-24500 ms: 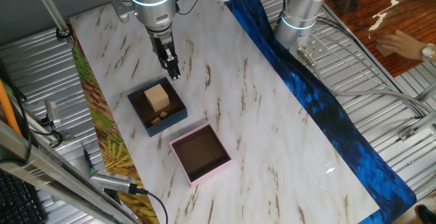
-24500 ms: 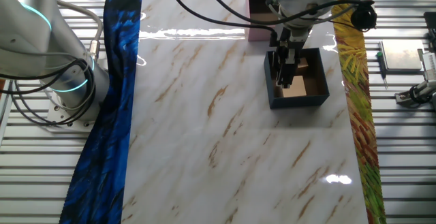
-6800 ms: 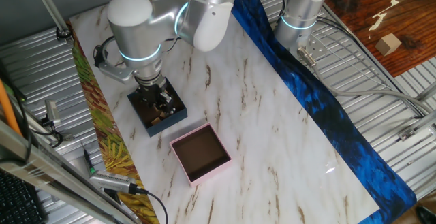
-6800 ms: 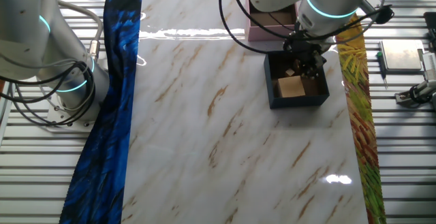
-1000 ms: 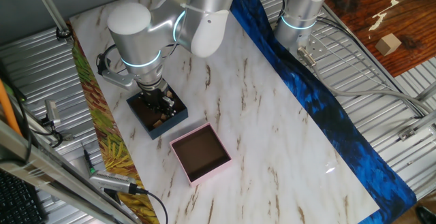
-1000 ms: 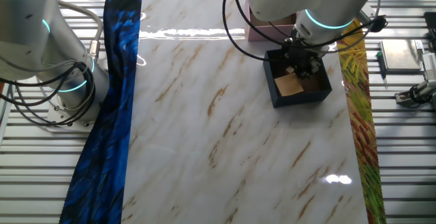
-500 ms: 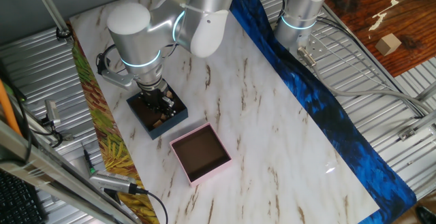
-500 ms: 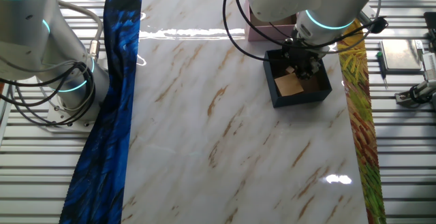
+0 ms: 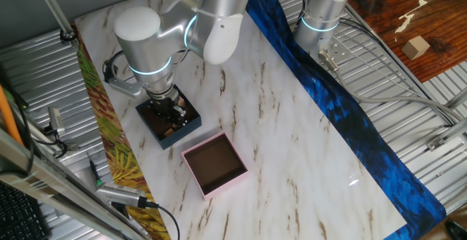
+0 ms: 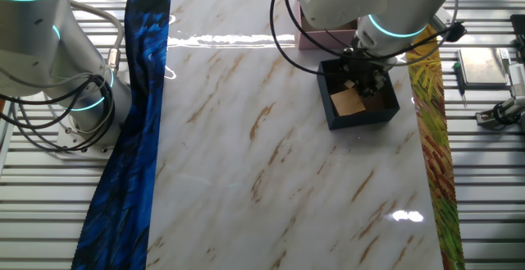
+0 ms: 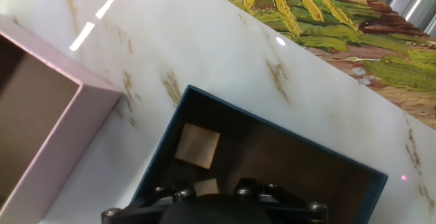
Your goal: Move an object from one box to another
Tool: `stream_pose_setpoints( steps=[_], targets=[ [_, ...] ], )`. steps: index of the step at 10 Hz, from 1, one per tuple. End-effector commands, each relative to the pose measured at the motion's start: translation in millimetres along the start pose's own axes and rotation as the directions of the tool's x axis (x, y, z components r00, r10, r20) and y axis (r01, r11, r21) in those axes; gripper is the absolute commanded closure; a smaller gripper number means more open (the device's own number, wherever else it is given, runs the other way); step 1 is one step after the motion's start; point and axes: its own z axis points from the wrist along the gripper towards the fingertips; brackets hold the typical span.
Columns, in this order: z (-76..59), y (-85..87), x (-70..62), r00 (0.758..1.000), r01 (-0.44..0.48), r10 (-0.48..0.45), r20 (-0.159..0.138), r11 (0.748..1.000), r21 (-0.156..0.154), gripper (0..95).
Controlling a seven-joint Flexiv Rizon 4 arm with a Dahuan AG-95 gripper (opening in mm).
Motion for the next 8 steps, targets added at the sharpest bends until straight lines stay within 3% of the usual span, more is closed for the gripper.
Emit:
stream_pose_setpoints(
  steps=[1, 5, 6, 7, 8],
  targets=[
    [0.0, 0.4, 1.1, 1.000, 0.004, -0.004, 0.001, 1.000, 0.001, 57.0],
    [2.7, 0.5, -1.0, 1.000, -0.004, 0.004, 0.000, 1.000, 0.005, 57.0],
    [2.9, 0.4, -1.6, 1.000, -0.005, 0.005, 0.000, 1.000, 0.007, 76.0],
    [3.1, 0.4, -2.0, 1.000, -0.009, 0.009, 0.001, 1.000, 0.008, 76.0],
    [3.1, 0.4, -2.1, 1.000, -0.013, 0.013, 0.003, 1.000, 0.008, 95.0]
  ],
)
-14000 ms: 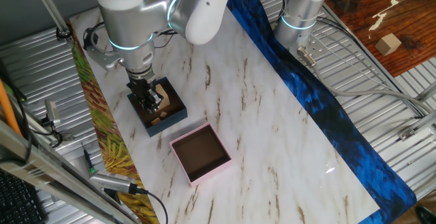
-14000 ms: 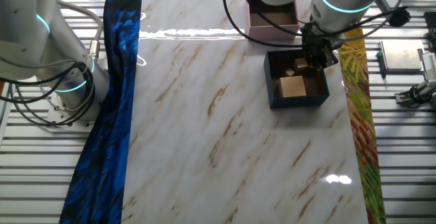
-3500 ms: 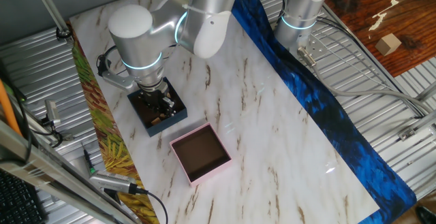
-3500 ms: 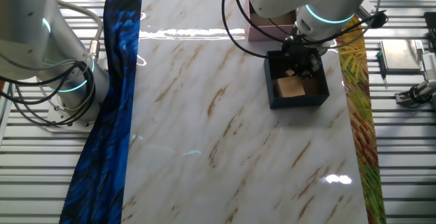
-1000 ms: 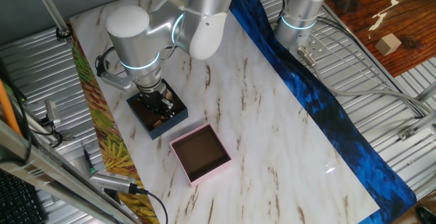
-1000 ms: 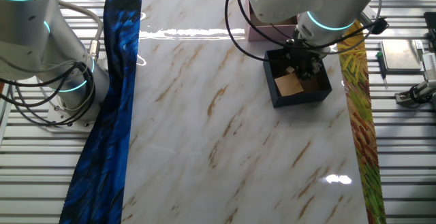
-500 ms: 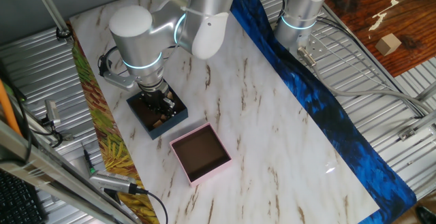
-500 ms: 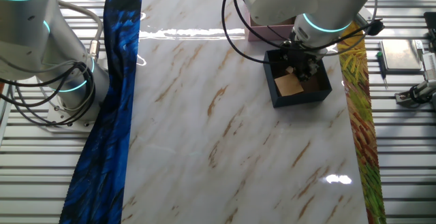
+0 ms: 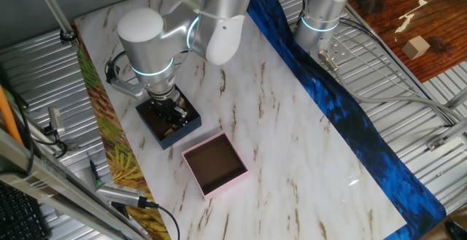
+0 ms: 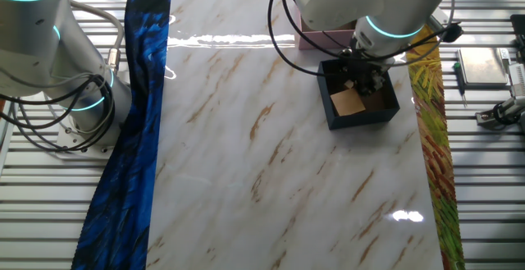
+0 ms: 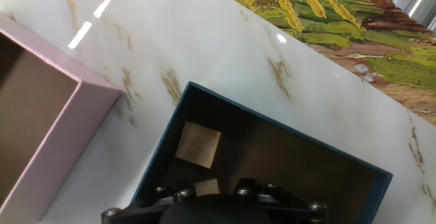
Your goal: Move an object from one box to another
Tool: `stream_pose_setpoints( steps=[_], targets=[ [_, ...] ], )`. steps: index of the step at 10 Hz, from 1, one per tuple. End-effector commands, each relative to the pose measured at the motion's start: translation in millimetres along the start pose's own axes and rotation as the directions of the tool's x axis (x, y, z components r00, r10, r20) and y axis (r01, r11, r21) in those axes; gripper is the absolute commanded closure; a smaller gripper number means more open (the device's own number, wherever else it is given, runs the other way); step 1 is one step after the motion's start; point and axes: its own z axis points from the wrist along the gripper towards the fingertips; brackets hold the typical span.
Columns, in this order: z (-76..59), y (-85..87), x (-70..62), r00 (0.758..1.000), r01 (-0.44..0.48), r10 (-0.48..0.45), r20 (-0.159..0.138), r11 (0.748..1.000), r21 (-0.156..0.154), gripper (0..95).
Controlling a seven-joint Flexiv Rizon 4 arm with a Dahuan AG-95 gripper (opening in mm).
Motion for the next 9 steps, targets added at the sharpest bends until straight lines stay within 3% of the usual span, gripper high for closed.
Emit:
stream_pose_setpoints(
  steps=[1, 7, 9],
  targets=[
    [-0.3, -0.5, 0.1, 1.000, -0.003, 0.003, 0.002, 1.000, 0.004, 95.0],
    [-10.0, -0.9, -9.9, 1.000, -0.014, 0.014, 0.005, 1.000, -0.007, 95.0],
    [-25.0, -0.9, -13.5, 1.000, -0.018, 0.018, -0.001, 1.000, -0.009, 95.0]
  ],
)
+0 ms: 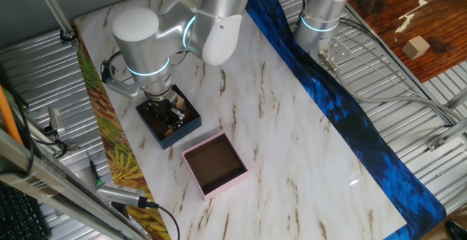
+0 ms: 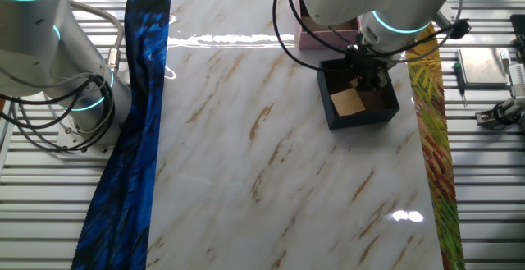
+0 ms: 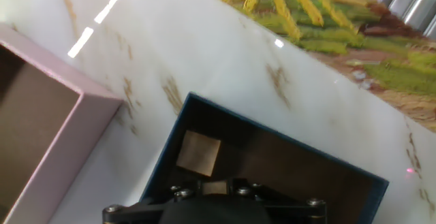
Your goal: Move an object from one box to another
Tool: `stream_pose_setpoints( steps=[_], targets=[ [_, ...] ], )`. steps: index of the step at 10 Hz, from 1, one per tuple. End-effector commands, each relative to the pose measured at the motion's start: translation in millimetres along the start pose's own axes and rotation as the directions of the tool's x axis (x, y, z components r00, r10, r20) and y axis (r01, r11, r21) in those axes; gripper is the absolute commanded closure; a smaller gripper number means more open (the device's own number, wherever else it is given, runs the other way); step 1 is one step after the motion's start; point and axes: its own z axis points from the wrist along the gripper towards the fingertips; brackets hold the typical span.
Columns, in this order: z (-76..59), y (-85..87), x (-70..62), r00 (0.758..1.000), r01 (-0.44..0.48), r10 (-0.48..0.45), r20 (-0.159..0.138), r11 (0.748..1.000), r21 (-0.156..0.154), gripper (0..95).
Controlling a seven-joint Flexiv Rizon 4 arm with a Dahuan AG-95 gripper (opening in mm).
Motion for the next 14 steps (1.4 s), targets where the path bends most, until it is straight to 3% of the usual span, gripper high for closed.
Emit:
stream_pose_setpoints(
  steps=[1, 6, 14],
  targets=[
    [-15.2, 6.3, -1.1, 1.000, -0.007, 0.007, -0.001, 1.000, -0.007, 95.0],
    [-21.3, 18.7, -4.1, 1.000, -0.004, 0.004, -0.012, 1.000, -0.012, 95.0],
    [-18.7, 15.1, -1.0, 0.999, 0.035, -0.035, -0.021, 0.999, -0.004, 95.0]
  ],
)
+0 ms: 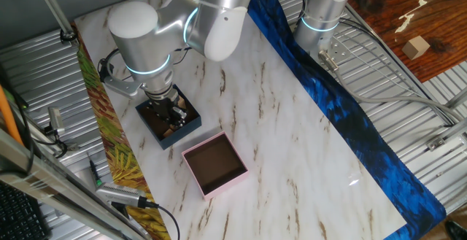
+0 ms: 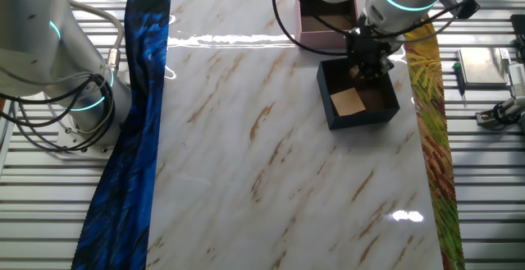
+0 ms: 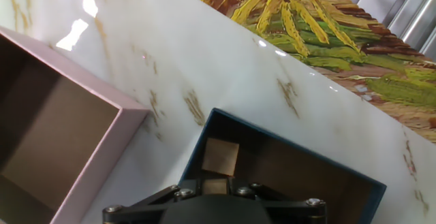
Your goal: Move an object from one box to another
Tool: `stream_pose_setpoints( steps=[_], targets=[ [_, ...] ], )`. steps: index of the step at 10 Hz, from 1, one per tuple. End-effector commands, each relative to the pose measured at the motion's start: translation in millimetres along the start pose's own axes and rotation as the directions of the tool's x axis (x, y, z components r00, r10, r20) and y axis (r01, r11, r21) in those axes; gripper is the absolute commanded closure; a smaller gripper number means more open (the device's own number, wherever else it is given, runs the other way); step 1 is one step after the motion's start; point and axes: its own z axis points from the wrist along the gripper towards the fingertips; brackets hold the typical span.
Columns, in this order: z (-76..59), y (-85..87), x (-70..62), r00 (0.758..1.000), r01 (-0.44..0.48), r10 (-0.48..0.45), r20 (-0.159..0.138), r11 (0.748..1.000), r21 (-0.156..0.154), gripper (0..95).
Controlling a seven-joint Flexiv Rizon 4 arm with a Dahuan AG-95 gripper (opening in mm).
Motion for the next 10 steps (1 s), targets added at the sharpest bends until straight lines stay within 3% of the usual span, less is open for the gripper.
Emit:
stream_pose_setpoints(
  steps=[1, 10],
  targets=[
    [1.2, -1.5, 0.9, 1.000, 0.012, -0.012, -0.003, 1.000, 0.000, 95.0],
    [1.2, -1.5, 0.9, 0.999, 0.041, -0.041, -0.002, 0.999, 0.009, 95.0]
  ],
)
